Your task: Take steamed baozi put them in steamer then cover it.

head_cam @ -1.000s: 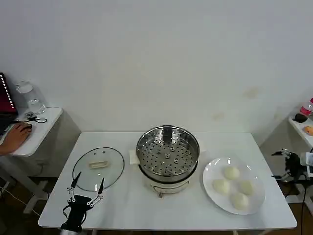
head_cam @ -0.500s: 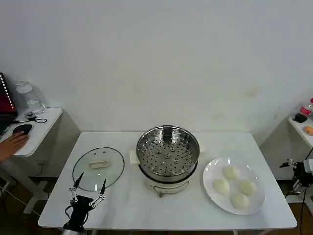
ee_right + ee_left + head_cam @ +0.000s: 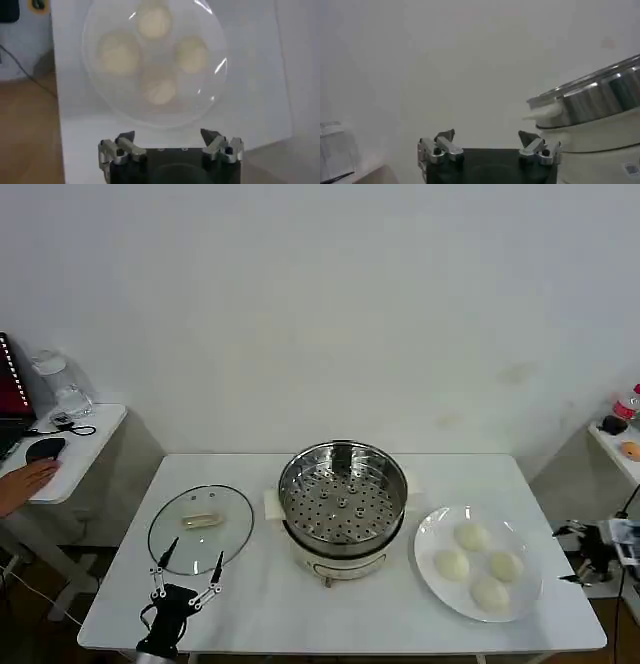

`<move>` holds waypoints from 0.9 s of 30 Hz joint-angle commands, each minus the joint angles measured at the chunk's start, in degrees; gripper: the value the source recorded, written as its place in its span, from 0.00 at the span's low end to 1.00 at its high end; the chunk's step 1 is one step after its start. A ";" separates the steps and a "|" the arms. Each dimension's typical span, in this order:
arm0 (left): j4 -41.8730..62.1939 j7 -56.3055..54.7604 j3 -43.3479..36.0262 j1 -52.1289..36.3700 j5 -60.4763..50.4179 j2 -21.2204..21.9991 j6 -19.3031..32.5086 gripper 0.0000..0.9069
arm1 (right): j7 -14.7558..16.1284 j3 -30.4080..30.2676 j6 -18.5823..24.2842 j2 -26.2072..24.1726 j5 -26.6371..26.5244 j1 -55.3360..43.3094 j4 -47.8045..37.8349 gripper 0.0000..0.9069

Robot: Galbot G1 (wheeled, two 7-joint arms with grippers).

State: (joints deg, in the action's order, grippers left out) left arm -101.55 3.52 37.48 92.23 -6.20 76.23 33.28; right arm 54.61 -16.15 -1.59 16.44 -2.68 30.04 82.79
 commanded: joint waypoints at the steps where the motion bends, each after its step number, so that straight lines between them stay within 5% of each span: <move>1: 0.32 -0.10 1.02 1.13 -0.09 0.05 0.81 1.00 | 2.78 -23.35 -0.03 7.17 -0.04 -24.12 -4.28 1.00; 8: 0.36 -0.14 1.28 1.46 -0.16 0.88 1.42 1.00 | 5.69 -32.20 0.58 10.24 1.05 -32.05 -8.64 1.00; 15: -0.16 -0.23 2.04 1.68 0.07 0.81 1.43 1.00 | 5.62 -32.68 2.26 14.07 4.72 -31.85 -14.69 1.00; 27: 0.12 -0.35 2.73 1.78 0.50 0.81 1.53 1.00 | 5.49 -34.29 1.97 21.53 3.79 -33.66 -20.65 1.00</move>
State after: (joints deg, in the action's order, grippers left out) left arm -101.41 3.22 40.08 94.09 -5.78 77.09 34.81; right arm 59.71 -47.02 0.20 33.24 0.66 -0.11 66.40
